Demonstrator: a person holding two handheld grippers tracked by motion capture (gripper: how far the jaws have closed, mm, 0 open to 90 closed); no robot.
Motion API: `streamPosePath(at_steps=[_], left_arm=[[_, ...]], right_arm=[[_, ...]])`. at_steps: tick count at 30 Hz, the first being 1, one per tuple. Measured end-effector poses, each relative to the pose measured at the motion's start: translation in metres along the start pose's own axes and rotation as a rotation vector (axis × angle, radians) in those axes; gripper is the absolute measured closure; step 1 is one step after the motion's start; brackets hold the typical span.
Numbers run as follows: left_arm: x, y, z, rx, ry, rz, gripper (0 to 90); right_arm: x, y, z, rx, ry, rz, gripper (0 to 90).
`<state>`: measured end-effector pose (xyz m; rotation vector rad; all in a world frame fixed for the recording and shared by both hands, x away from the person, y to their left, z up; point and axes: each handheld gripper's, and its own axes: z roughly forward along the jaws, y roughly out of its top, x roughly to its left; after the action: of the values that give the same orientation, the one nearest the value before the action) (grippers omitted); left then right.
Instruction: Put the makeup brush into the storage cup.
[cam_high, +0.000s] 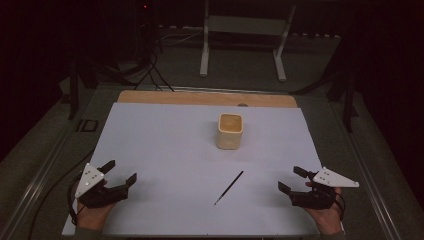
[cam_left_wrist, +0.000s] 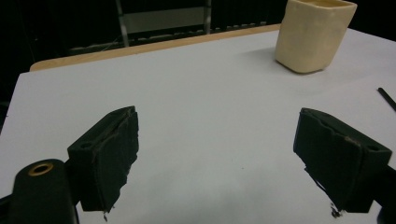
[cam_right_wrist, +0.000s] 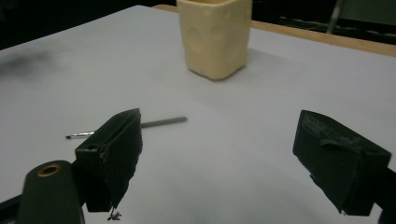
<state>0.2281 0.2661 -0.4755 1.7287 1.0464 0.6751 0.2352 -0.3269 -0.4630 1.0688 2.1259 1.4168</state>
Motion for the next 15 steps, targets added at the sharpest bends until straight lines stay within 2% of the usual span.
streamPosePath(at_steps=[5, 6, 15], left_arm=[[0.000, 0.000, 0.000, 0.002, 0.002, 0.001, 15.3], [-0.001, 0.000, 0.001, 0.002, -0.001, -0.001, 15.2], [-0.001, 0.000, 0.001, 0.004, -0.004, 0.003, 15.3]], right_arm=[[0.004, 0.011, 0.006, 0.010, 0.028, -0.024, 15.4], [0.007, 0.019, 0.011, 0.015, 0.042, -0.037, 14.6], [0.019, 0.042, 0.031, 0.029, 0.101, -0.090, 14.6]])
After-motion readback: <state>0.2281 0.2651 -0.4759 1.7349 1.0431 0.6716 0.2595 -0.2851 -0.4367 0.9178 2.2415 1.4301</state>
